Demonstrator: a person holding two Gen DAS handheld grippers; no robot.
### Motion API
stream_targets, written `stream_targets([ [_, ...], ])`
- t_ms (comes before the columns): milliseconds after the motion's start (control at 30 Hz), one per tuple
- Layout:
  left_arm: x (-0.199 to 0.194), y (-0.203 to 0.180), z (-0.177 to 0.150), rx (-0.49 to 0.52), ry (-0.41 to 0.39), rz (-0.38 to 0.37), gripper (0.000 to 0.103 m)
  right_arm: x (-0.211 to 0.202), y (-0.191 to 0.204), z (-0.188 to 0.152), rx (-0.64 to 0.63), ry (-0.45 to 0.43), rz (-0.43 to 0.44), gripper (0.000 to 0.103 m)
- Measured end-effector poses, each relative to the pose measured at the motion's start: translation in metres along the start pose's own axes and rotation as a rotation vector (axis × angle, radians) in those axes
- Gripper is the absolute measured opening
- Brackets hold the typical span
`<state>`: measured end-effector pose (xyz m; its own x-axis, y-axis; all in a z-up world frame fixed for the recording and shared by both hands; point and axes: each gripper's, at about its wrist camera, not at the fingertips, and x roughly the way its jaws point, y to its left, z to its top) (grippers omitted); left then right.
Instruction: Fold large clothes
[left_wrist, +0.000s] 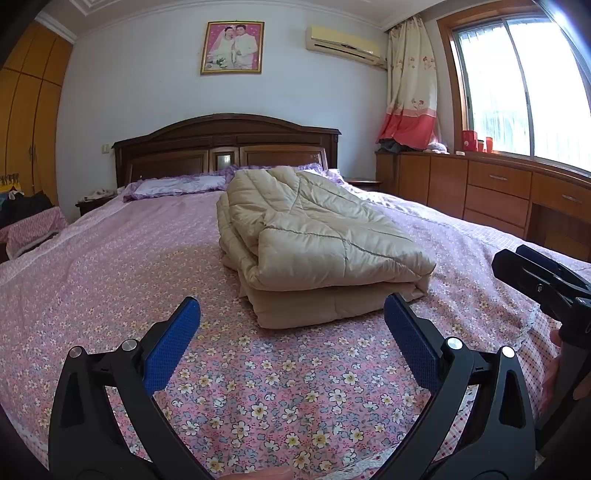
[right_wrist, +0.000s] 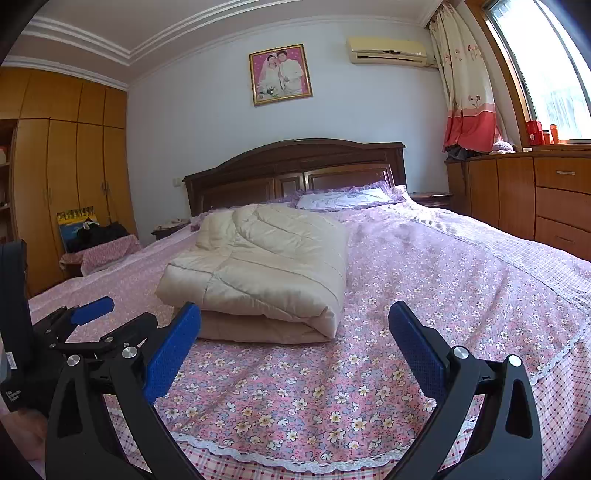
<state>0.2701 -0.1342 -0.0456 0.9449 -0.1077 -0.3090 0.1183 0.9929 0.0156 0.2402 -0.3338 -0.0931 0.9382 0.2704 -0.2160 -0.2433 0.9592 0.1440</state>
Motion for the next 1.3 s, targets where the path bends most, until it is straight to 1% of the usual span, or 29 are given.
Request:
stream_targets([
  [600, 0.0024, 0.0060, -0.0010, -0.027, 0.005, -0.010, 0.098, 0.0036, 0.0066, 0.0001, -0.019, 0.014, 0.004, 0.098],
  [1300, 0.0026, 0.0062, -0.0013, -0.028, 0.005, -0.011, 0.098, 0.0039, 0.0075, -0.0013, -0.025, 0.018, 0.005, 0.098],
])
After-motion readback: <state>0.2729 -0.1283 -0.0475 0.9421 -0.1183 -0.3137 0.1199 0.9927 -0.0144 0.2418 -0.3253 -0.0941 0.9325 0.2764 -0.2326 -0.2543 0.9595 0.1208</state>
